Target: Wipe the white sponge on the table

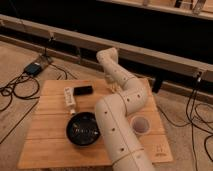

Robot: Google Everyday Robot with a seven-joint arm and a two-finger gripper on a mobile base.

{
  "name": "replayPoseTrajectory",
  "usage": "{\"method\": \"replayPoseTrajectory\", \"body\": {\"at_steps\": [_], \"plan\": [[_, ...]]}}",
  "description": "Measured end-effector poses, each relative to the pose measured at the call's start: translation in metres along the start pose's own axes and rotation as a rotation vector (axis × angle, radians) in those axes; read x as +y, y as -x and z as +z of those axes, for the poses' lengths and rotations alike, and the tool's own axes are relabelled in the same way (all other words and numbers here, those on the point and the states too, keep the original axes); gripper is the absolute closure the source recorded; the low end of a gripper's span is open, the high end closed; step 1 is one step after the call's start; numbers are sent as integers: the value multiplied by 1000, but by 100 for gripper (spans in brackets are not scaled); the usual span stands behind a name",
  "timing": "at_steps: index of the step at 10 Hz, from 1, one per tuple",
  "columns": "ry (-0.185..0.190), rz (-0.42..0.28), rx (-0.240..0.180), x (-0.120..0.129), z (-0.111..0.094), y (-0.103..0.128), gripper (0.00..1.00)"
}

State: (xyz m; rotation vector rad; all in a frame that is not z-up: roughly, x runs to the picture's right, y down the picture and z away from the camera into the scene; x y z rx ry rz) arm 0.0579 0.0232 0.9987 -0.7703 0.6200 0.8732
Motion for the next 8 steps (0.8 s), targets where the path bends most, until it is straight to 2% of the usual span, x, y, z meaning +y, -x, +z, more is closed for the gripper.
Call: {"method": "replayPoseTrajectory", "body": {"at_steps": [3, 5, 7, 8], "plan": [[66, -116, 32, 40, -2, -1, 100], [96, -155, 77, 56, -1, -16, 100], [107, -163, 126, 61, 4, -39, 100], [98, -154, 150, 58, 9, -53, 100]]}}
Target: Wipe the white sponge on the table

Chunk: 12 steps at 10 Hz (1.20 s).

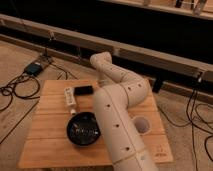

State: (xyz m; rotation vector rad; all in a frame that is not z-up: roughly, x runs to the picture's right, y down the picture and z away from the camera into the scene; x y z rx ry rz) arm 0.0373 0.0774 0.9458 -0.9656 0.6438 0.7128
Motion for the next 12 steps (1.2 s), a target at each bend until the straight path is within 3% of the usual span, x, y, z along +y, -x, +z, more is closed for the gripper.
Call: {"method": "replayPoseTrajectory", "body": {"at_steps": [2, 4, 10, 12], "plan": [[-19, 39, 35, -11, 12, -27, 100], [-34, 110, 37, -30, 18, -49, 100], [-95, 290, -50, -95, -2, -65, 100], [-89, 317, -69, -104, -5, -64, 96]]}}
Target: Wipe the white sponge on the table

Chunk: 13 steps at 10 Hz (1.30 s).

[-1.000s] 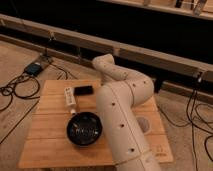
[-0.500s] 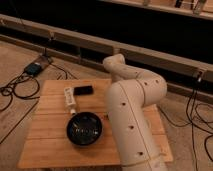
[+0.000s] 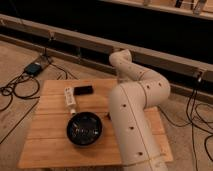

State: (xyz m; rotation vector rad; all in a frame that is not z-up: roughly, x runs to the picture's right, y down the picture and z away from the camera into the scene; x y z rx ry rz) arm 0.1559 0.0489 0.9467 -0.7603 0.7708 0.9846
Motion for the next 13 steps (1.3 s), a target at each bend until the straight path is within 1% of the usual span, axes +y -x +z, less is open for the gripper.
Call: {"method": "replayPoseTrajectory", "body": {"at_steps": [6, 8, 9, 11, 12, 13], "plan": [[1, 0, 0, 1, 0, 1, 96], [1, 0, 0, 1, 0, 1, 100], [1, 0, 0, 1, 0, 1, 96], [1, 0, 0, 1, 0, 1, 75], [1, 0, 0, 1, 0, 1, 67], [0, 0, 0, 1, 0, 1, 55]]}}
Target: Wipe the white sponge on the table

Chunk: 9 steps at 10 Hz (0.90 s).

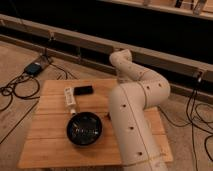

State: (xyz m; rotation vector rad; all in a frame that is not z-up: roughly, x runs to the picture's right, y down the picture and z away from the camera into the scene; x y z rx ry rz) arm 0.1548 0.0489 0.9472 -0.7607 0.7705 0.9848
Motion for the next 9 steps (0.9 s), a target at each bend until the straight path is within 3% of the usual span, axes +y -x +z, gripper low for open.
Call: {"method": "replayPoseTrajectory", "body": {"at_steps": [4, 9], "plan": [[0, 0, 0, 0, 0, 0, 21], [0, 0, 0, 0, 0, 0, 20]]}}
